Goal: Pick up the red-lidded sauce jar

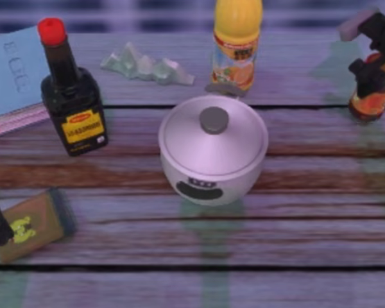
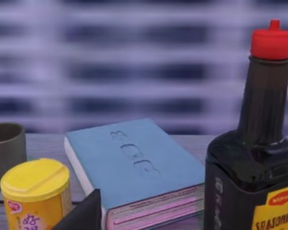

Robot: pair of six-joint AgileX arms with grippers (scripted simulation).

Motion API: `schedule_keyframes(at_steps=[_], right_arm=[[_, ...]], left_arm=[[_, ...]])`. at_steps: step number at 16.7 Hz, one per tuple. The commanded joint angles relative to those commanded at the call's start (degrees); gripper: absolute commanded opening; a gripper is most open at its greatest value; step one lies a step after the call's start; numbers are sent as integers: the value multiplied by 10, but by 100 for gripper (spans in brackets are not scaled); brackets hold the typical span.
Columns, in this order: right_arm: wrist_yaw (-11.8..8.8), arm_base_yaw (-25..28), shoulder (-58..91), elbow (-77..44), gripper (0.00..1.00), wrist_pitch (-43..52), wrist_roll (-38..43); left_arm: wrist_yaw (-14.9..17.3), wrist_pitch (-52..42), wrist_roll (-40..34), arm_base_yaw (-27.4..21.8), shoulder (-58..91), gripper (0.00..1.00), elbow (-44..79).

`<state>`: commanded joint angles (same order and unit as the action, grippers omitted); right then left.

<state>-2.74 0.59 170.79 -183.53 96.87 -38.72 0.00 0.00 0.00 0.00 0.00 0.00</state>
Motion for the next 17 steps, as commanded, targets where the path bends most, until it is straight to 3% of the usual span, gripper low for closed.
schedule_keyframes(at_steps=[4, 13, 17], right_arm=[[-1, 2, -100, 134, 0, -45, 1], [-5, 10, -394, 605, 0, -173, 1], [-6, 12, -482, 712, 0, -212, 1]], left_arm=[[0, 0, 0, 0, 0, 100, 0], [0, 0, 0, 0, 0, 100, 0], [0, 0, 0, 0, 0, 100, 0]])
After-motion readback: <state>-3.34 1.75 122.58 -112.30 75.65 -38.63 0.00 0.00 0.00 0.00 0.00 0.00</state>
